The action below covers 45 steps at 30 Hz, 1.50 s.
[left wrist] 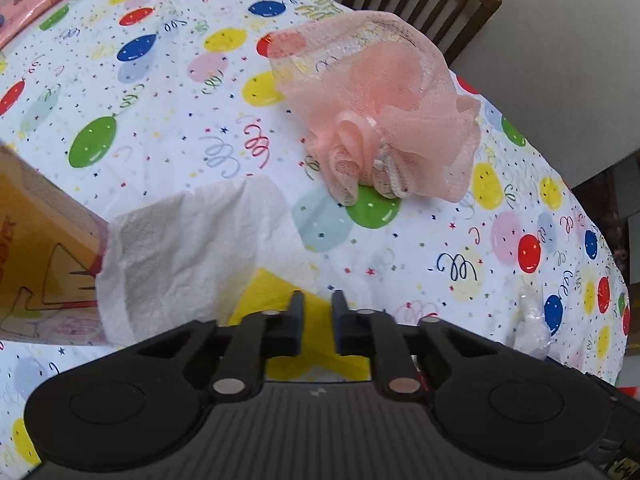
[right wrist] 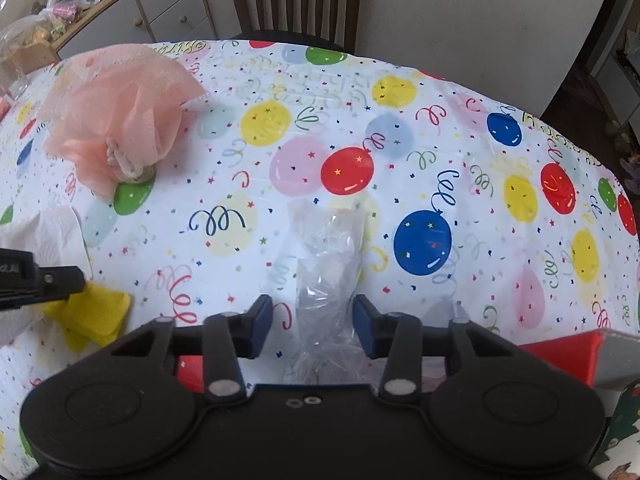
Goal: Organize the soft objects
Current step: 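Lower the right gripper onto the clear plastic bag and close on it, then grasp the yellow sponge with the left gripper while the right gripper holds the plastic bag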
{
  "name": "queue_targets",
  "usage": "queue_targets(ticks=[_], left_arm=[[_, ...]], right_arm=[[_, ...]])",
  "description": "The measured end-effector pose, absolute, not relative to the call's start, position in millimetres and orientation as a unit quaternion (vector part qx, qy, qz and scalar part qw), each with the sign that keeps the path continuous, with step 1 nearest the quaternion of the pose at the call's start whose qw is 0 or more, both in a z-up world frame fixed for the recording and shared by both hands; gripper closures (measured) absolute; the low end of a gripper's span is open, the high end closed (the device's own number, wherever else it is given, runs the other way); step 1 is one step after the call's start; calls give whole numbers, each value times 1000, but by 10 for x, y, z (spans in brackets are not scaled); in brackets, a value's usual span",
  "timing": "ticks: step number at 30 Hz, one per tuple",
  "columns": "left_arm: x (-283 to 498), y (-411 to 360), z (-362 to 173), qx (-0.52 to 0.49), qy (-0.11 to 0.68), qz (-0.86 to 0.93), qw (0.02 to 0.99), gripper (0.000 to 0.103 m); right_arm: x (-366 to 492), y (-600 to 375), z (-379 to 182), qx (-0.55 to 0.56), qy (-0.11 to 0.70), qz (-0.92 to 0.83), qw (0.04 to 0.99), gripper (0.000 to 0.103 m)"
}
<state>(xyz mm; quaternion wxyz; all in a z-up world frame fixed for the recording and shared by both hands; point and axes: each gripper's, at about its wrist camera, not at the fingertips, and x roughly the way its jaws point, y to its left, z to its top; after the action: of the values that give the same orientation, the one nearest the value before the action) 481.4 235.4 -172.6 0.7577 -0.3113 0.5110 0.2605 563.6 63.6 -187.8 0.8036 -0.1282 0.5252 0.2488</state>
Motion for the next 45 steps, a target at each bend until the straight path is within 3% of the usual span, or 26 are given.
queue_targets(ticks=[1,2,17,27,30,31,32,34,45], left_arm=[[4789,2361,-1728,-311,508,260,760,96],[4769,2363,-1732,-309,505,258,763,97],[4576,2350,-1558,-342,461,168,801,102],[4800,2285,-1107,-201,518,46,830,99],[4915,2238,-952,-128,535,-18,835,88],[4936,2216,-923,-107,539,-37,835,73],[4959,2193,-911,-86,546,-57,832,51],[4976,2181,-923,-61,550,-69,830,32],[5085,1846,-755,151,552,-211,792,32]], right_arm=[[5629,633,-1881,-130,524,249,804,76],[5627,629,-1883,-130,523,250,805,78],[5548,390,-1508,-81,484,276,827,80],[5463,201,-1402,-53,483,300,821,80],[5443,177,-1377,-50,480,305,821,80],[5440,166,-1373,-48,479,306,821,80],[5436,154,-1372,-46,479,306,821,80],[5427,134,-1370,-42,479,307,821,80],[5369,50,-1329,-36,475,317,820,79]])
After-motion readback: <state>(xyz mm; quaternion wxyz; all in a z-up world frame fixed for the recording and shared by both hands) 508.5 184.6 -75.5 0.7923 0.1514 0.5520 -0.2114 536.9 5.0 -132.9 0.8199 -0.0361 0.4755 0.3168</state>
